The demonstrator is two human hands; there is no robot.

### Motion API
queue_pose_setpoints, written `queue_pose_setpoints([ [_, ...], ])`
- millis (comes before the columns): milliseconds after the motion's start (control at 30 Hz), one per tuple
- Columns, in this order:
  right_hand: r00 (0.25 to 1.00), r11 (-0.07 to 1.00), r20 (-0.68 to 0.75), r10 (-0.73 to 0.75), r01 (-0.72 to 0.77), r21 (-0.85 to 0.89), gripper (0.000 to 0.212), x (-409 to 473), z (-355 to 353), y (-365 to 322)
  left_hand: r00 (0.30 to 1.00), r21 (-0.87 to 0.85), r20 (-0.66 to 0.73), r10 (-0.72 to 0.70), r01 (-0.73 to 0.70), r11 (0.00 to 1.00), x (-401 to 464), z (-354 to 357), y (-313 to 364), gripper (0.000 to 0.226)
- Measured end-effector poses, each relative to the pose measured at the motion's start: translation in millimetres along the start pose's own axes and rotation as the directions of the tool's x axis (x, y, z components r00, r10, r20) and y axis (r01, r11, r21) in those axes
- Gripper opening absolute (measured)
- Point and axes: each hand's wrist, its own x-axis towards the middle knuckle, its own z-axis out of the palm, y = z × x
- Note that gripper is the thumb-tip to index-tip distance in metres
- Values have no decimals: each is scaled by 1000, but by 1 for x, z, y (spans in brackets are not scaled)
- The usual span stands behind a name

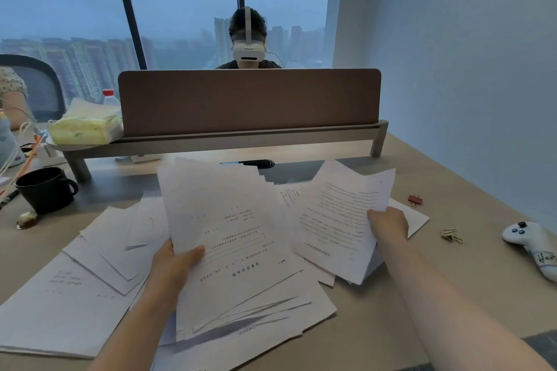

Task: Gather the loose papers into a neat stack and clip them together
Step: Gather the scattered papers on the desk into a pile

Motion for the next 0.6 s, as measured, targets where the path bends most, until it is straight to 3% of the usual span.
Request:
queue_pose_setpoints([
  [233, 993, 996, 92, 76, -71, -59, 16, 14, 8, -2, 999, -28, 35, -5, 6, 1000, 13, 15, 0, 32],
  [333, 995, 979, 87, 56, -38, -198, 26, 22, 4, 0, 999, -28, 38, -8, 9, 1000, 17, 20, -1, 31],
  [467, 999, 892, -22, -33, 20, -452, 56, 37, -1, -5, 999, -32, 43, -19, 20, 999, 22, 25, -1, 31],
  [600, 1000, 810, -6, -20, 13, -586, 83, 57, 4, -6, 999, -28, 42, -9, 10, 1000, 27, 31, -1, 32],
])
